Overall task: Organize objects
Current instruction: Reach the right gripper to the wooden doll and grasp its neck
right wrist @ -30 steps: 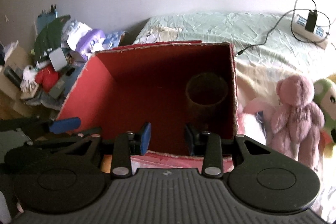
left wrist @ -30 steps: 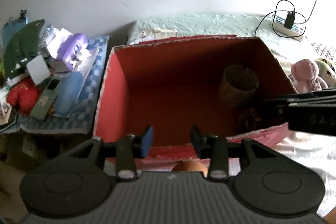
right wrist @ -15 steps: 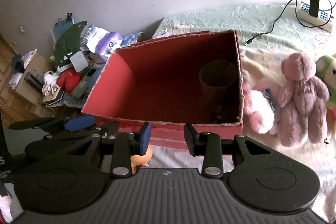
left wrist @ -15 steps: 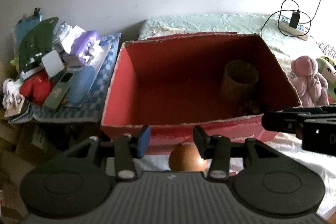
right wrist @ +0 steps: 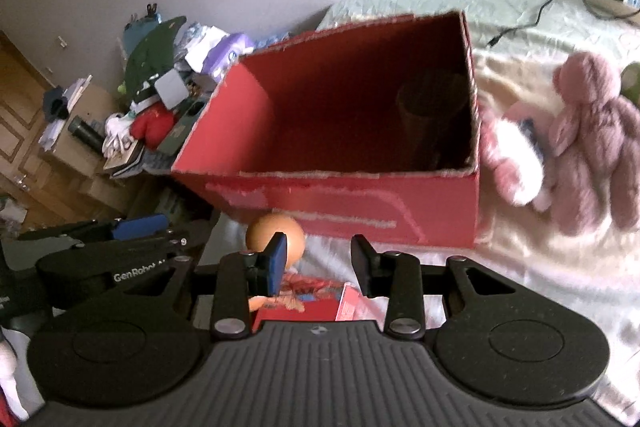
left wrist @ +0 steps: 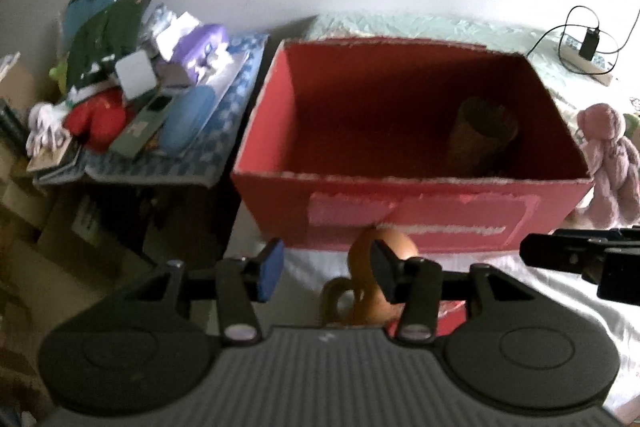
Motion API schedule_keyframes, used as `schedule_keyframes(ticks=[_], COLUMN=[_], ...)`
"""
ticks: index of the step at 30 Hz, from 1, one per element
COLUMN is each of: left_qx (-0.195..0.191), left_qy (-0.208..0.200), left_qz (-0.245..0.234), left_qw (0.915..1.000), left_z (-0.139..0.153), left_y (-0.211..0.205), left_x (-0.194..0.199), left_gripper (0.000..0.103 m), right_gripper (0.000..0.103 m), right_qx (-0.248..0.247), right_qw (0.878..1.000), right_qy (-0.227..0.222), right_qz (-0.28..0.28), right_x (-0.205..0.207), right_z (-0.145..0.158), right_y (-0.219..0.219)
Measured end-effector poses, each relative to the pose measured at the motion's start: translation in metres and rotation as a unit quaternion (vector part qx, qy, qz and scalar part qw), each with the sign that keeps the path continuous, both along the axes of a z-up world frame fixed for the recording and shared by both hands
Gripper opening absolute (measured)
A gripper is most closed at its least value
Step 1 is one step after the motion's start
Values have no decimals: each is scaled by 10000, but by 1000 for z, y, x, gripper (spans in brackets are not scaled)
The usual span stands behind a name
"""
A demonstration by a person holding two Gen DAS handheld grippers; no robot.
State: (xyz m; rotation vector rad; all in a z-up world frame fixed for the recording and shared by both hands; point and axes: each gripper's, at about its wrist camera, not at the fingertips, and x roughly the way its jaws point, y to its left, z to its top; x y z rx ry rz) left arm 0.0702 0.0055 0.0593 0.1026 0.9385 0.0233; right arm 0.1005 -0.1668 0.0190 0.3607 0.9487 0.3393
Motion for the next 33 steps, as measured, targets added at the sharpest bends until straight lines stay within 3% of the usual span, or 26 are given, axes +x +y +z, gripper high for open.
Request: schedule_keyframes(ticks=[13,23,33], left_qx=[-123,-329,-1030], left_qy=[440,639,710], left_qz=[142,-36,-385], left_qw=[9989,9974,9914], left_z=[-24,-36,-40], left_y=[2,10,32], left_x=[-8,-4,5], left_gripper=[51,51,49], right_gripper=[38,38,39], right_qx=[260,338,521], right_qw=[9983,9977,9963], right_qy=[436,543,681], right_qz=[273,207,95], right_x=[1,6,15], right_z=[-24,-31,-38], right_y=[11,16,27])
